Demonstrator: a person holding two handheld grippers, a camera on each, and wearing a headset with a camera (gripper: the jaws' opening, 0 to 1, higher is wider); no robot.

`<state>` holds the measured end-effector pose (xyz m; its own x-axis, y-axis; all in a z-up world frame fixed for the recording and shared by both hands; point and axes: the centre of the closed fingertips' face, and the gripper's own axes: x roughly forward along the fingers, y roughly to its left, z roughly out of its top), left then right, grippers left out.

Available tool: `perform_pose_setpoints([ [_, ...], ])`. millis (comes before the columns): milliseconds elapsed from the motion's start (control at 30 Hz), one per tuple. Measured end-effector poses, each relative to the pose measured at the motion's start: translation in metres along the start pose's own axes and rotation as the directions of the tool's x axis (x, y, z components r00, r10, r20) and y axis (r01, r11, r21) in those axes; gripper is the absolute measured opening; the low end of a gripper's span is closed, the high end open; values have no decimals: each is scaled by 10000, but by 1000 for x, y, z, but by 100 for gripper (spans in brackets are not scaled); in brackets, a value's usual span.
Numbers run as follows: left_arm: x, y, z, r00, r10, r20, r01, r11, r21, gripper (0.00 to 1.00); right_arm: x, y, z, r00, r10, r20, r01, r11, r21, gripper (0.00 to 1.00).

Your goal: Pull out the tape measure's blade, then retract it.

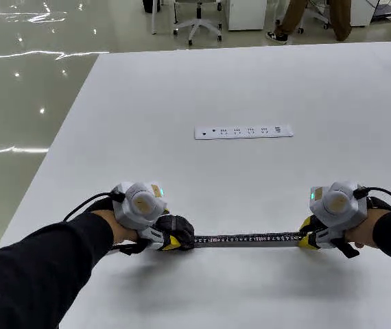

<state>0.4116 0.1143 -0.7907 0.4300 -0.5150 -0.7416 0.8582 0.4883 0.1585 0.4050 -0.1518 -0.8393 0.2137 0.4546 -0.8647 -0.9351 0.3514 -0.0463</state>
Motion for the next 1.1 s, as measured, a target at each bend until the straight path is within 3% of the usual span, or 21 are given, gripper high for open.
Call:
perform_pose_setpoints([
  [33, -9, 7, 0, 9990, 363, 256, -347, 9976, -598, 56, -5, -6, -4, 9987, -504, -51, 504, 9987, -26, 18],
  [100, -25, 16, -2, 9932, 960, 656, -840, 9826, -1655, 62, -15, -9, 4, 9902, -1168, 759, 1193, 9925, -285, 27],
  [167, -40, 20, -11, 9863, 1360, 938, -1095, 9634, -2447, 67, -29, -4, 7, 9802, -1382, 1416, 1343, 9903, 367, 34],
  [233, -49, 16, -17, 9802, 1461, 1336, -899, 9297, -3571, 73, -42, -3, 6, 9693, -1761, 1718, 1619, 9823, 939, 39],
  [267, -56, 12, -25, 9776, 1469, 1506, -677, 8973, -4362, 80, -52, -1, 3, 9587, -2082, 1936, 1838, 9734, 1366, 44],
  [300, -60, 11, -30, 9749, 1582, 1567, -691, 8840, -4623, 87, -57, 1, 0, 9532, -2213, 2060, 1894, 9681, 1639, 48],
  [333, -65, 10, -34, 9690, 1775, 1719, -728, 8699, -4878, 93, -64, 8, 0, 9482, -2324, 2165, 1913, 9621, 1945, 50],
  [367, -72, 8, -37, 9572, 1976, 2117, -572, 8457, -5306, 100, -72, 14, -6, 9421, -2477, 2261, 1967, 9541, 2256, 53],
  [400, -77, 5, -43, 9558, 2028, 2128, -545, 8335, -5498, 100, -75, 14, -12, 9375, -2629, 2280, 2073, 9482, 2407, 57],
  [433, -85, 1, -45, 9417, 2505, 2245, -863, 8250, -5586, 100, -81, 17, -20, 9298, -2908, 2256, 2303, 9378, 2597, 61],
  [467, -91, -2, -47, 9328, 2686, 2402, -937, 8246, -5579, 100, -83, 18, -27, 9272, -2977, 2272, 2325, 9332, 2739, 66],
  [500, -98, -8, -50, 9233, 2881, 2540, -998, 8185, -5658, 100, -89, 23, -34, 9191, -3176, 2333, 2370, 9185, 3165, 70],
  [600, -111, -21, -61, 9196, 3100, 2412, -1168, 8022, -5855, 100, -104, 31, -44, 8934, -3724, 2511, 2650, 8885, 3747, 81],
  [633, -116, -25, -66, 9146, 3264, 2386, -1336, 8010, -5836, 100, -111, 38, -49, 8865, -3819, 2612, 2624, 8799, 3961, 85],
  [700, -127, -35, -68, 9015, 3409, 2666, -1436, 8167, -5589, 100, -123, 50, -57, 8758, -4090, 2561, 2794, 8624, 4221, 92],
  [733, -130, -40, -69, 9017, 3401, 2668, -1471, 8218, -5505, 100, -124, 52, -62, 8741, -4110, 2589, 2775, 8599, 4284, 95],
  [800, -139, -44, -76, 9047, 3416, 2545, -1761, 8439, -5068, 100, -130, 64, -70, 8721, -4136, 2617, 2749, 8563, 4372, 100],
  [867, -151, -51, -74, 8957, 3465, 2786, -1719, 8478, -5018, 100, -135, 78, -73, 8712, -4110, 2685, 2742, 8611, 4281, 100],
  [1000, -171, -52, -84, 8905, 3743, 2586, -2011, 8337, -5143, 100, -142, 94, -79, 8758, -4013, 2683, 2701, 8680, 4168, 100],
  [1100, -184, -52, -98, 8920, 3902, 2280, -2117, 8065, -5520, 100, -147, 105, -82, 8799, -3908, 2704, 2621, 8737, 4099, 100],
])
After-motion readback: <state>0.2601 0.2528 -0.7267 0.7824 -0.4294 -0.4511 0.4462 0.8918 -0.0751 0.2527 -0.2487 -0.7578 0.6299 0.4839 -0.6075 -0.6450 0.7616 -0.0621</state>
